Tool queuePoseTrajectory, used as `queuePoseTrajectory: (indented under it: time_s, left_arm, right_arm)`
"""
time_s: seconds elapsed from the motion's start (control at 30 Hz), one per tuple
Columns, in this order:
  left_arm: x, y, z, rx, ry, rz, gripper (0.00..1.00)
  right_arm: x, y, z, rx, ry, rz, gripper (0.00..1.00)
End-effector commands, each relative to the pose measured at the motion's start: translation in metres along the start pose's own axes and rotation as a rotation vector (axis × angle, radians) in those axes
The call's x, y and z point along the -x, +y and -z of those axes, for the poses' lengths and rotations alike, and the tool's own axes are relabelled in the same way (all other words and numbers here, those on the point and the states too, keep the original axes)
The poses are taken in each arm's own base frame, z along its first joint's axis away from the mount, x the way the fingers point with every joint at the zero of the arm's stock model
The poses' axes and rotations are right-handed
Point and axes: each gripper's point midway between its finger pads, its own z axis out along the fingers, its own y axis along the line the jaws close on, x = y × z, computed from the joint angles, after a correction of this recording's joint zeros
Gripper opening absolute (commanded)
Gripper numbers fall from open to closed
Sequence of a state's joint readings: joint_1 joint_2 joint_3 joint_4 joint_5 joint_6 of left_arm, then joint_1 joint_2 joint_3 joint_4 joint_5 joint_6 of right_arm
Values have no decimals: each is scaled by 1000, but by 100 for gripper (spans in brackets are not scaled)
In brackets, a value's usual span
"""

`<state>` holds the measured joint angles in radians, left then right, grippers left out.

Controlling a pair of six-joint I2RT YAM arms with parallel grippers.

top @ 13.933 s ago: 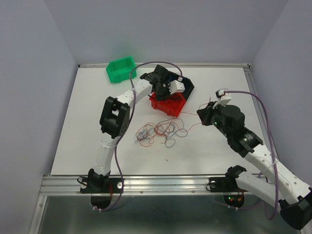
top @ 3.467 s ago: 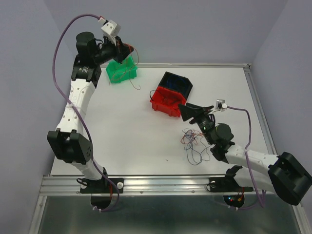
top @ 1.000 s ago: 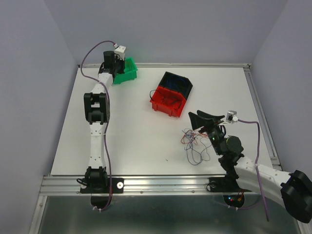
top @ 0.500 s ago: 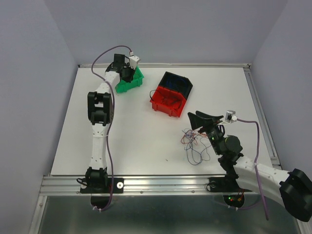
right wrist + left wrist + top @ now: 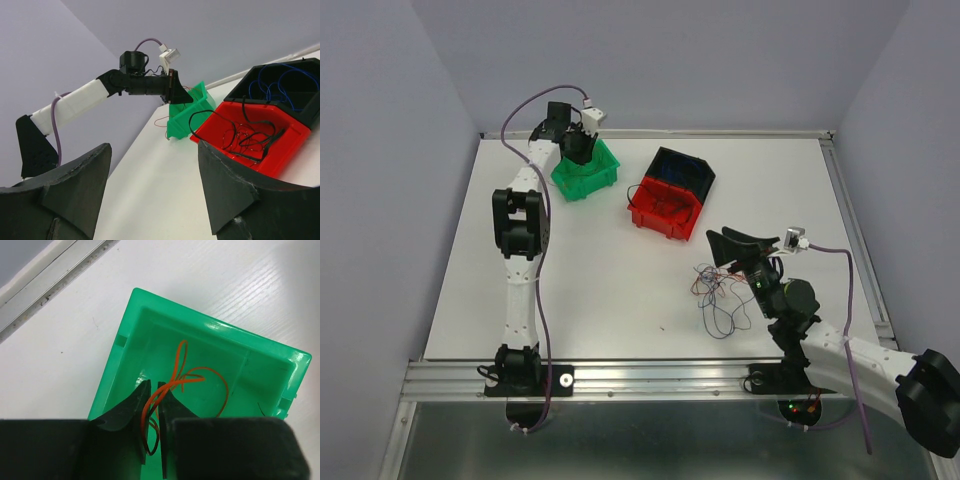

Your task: Untangle the cables

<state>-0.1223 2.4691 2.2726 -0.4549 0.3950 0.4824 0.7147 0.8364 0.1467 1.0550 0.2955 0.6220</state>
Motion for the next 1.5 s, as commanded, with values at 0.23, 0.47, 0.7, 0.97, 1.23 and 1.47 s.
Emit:
queuePoseTrajectory:
  time_s: [0.23, 0.47, 0.7, 0.97, 1.23, 1.47]
  left_arm:
    - [30, -9, 74, 8, 6, -80, 47]
    - [48, -16, 132, 69, -41, -146, 71]
    - [66, -49, 185, 67, -151, -205, 88]
    - [58, -232, 190, -240, -302, -337, 87]
    - [45, -363, 182, -519, -444, -381, 86]
    - [22, -434, 165, -576, -473, -427, 83]
  right_arm:
    - [-2, -3, 6, 1, -3, -13, 75]
    - [-15, -6, -18, -95, 109, 59, 83]
    - [-45, -63, 16, -458, 433, 230, 95]
    - [-43, -85, 66, -616, 569, 273, 87]
    - [0, -74, 80, -593, 390, 200, 86]
    - [37, -69, 91, -560, 200, 137, 88]
